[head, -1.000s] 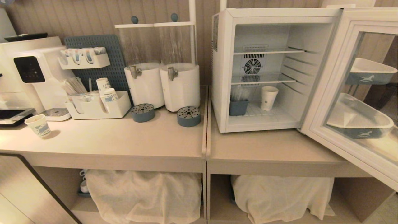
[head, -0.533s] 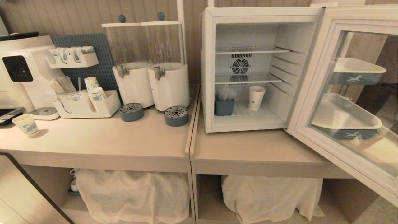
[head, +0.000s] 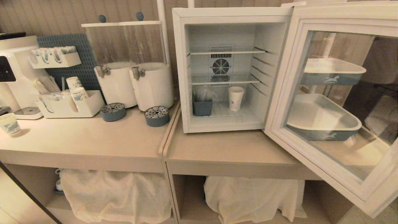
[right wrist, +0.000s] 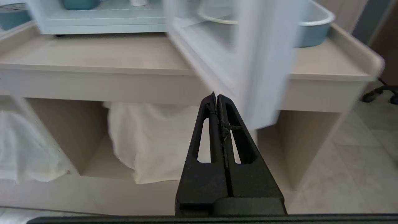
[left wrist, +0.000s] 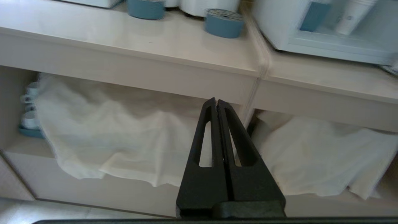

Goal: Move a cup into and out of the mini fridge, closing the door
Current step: Close the freezer door

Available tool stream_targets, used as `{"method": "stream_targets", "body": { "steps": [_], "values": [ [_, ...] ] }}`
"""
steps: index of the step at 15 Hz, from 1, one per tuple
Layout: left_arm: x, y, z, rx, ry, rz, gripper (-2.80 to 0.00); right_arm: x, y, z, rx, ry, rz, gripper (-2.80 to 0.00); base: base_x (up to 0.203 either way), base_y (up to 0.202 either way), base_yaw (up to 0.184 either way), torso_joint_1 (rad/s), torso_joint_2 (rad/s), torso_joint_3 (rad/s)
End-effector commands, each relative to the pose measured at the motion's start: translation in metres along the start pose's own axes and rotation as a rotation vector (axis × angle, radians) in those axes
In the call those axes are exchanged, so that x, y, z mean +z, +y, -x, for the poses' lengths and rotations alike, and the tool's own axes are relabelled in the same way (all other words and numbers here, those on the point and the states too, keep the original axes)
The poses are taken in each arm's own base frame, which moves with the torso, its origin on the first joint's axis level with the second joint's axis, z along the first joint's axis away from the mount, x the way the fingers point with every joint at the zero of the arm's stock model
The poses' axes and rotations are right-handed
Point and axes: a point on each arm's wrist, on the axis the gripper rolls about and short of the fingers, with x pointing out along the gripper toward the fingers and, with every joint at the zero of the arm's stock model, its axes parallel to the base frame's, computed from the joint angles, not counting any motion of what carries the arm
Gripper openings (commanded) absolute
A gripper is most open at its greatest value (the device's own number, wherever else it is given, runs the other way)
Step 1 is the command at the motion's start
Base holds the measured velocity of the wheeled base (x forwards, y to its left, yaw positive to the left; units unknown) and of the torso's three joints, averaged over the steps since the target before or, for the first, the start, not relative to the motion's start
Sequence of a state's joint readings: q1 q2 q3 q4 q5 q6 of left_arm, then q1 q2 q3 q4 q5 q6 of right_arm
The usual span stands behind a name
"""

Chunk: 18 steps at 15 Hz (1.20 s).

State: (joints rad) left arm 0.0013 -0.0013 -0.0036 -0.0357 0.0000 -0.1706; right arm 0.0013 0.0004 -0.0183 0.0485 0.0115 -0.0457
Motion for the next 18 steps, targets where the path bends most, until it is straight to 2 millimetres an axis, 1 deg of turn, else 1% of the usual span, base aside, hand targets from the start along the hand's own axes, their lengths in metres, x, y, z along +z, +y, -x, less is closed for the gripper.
{"method": "stream_targets", "body": {
  "steps": [1,7,9,10,12,13,14,15,16,17,18],
  "values": [
    [0.0,0.0,0.0,0.0,0.0,0.001,-2.8,0.0,0.0,0.0,0.001,0.0,0.0,-2.8,0.0,-0.183,-0.003,0.002,0.01,0.004],
    [0.0,0.0,0.0,0.001,0.002,0.01,-2.8,0.0,0.0,0.0,0.0,0.001,-0.004,-2.8,0.0,-0.189,0.0,0.002,0.0,0.003],
    [0.0,0.0,0.0,0.0,-0.001,0.01,-2.8,0.002,0.0,0.001,-0.015,-0.009,-0.027,-2.8,0.0,-0.136,0.002,0.002,0.0,0.003],
    [0.0,0.0,0.0,0.0,-0.001,0.01,-2.8,0.013,-0.001,0.005,-0.019,-0.043,-0.04,-2.8,0.0,0.0,0.0,0.0,0.0,0.0],
    [0.0,0.0,0.0,0.0,0.0,0.01,-2.8,0.046,-0.002,0.019,-0.02,-0.108,-0.06,-2.8,0.0,0.0,0.0,0.0,0.0,0.0],
    [0.0,0.0,0.0,0.0,-0.001,0.01,-2.8,0.061,-0.003,0.021,-0.021,-0.102,-0.077,-2.8,0.0,0.0,0.0,0.0,0.0,0.0],
    [0.0,0.0,0.0,0.0,-0.001,0.01,-2.8,0.076,-0.004,0.018,-0.026,-0.078,-0.105,-2.8,0.0,0.0,0.0,0.0,0.0,0.0],
    [0.0,0.0,0.0,0.0,-0.001,0.012,-2.8,0.097,-0.005,0.007,-0.041,-0.023,-0.143,-2.8,0.0,0.0,0.0,0.0,0.0,0.0],
    [0.0,0.0,0.0,0.0,-0.001,0.012,-2.8,0.114,-0.007,-0.012,-0.064,0.045,-0.174,-2.8,0.0,0.0,0.0,0.0,0.0,0.0],
    [0.0,0.0,0.0,0.0,-0.001,0.013,-2.8,0.13,-0.008,-0.037,-0.095,0.116,-0.205,-2.8,0.0,0.0,0.0,0.0,0.0,0.0],
    [0.0,0.0,0.0,0.0,-0.001,0.013,-2.8,0.144,-0.01,-0.065,-0.135,0.175,-0.239,-2.8,0.0,0.0,0.0,0.0,0.0,0.0]
  ]
}}
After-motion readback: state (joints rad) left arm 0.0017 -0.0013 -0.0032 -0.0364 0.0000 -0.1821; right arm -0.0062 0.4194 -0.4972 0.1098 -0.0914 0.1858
